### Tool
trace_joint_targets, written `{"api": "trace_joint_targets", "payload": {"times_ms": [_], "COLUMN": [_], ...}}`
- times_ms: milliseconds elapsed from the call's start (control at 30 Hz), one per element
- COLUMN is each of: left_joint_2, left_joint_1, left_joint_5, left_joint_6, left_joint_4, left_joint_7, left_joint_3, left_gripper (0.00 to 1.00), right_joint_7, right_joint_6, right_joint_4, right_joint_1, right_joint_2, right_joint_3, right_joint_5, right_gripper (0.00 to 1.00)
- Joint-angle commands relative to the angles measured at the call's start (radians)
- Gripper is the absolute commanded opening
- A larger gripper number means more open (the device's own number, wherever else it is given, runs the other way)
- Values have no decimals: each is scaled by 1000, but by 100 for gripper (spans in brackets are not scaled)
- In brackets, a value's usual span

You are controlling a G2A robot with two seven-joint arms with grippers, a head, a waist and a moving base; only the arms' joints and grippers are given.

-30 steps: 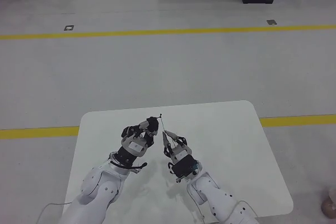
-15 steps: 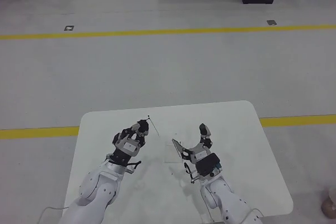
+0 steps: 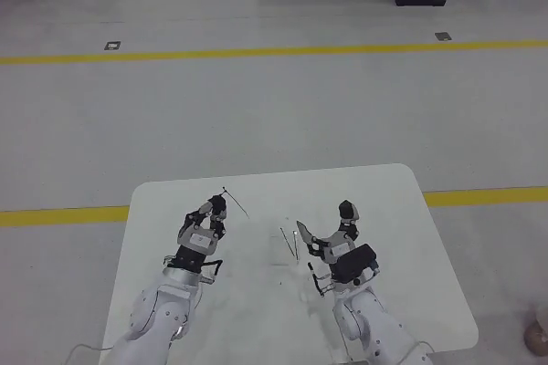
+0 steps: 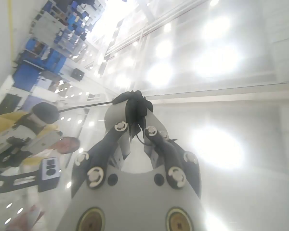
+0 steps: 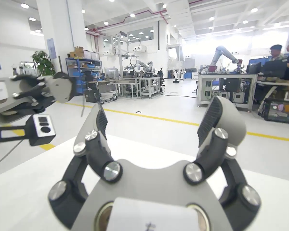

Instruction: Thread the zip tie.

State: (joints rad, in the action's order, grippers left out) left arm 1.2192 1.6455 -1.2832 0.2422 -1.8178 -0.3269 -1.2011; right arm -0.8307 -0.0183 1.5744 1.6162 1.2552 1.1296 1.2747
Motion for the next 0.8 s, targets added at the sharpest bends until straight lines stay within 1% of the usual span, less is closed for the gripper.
{"api": "trace_joint_targets", "payload": {"times_ms": [0, 100, 167, 200, 233, 767], "left_joint_2": [3, 9, 13, 13, 13, 13], "left_joint_1": [21, 47, 56, 56, 56, 56], "left_joint_5": [-53, -112, -147, -147, -147, -147], "left_joint_6": [30, 64, 73, 73, 73, 73], "left_joint_4": [7, 17, 22, 22, 22, 22], "left_joint_7": [-18, -26, -28, -28, -28, -28], "left_joint_3": [-3, -8, -6, -6, -6, -6], "left_gripper": [0, 0, 0, 0, 0, 0], "right_joint_7": [-14, -27, -36, -48, -52, -52], "right_joint_6": [25, 50, 74, 93, 97, 97], "right_joint_4": [-4, -5, 1, 3, -1, -1], "right_joint_1": [17, 36, 40, 40, 40, 40], "right_joint_2": [-2, -3, 0, 1, 2, 2], "right_joint_3": [30, 62, 69, 69, 70, 70], "right_joint_5": [-48, -104, -152, -172, -178, -178], "right_gripper": [100, 100, 100, 100, 100, 100]}}
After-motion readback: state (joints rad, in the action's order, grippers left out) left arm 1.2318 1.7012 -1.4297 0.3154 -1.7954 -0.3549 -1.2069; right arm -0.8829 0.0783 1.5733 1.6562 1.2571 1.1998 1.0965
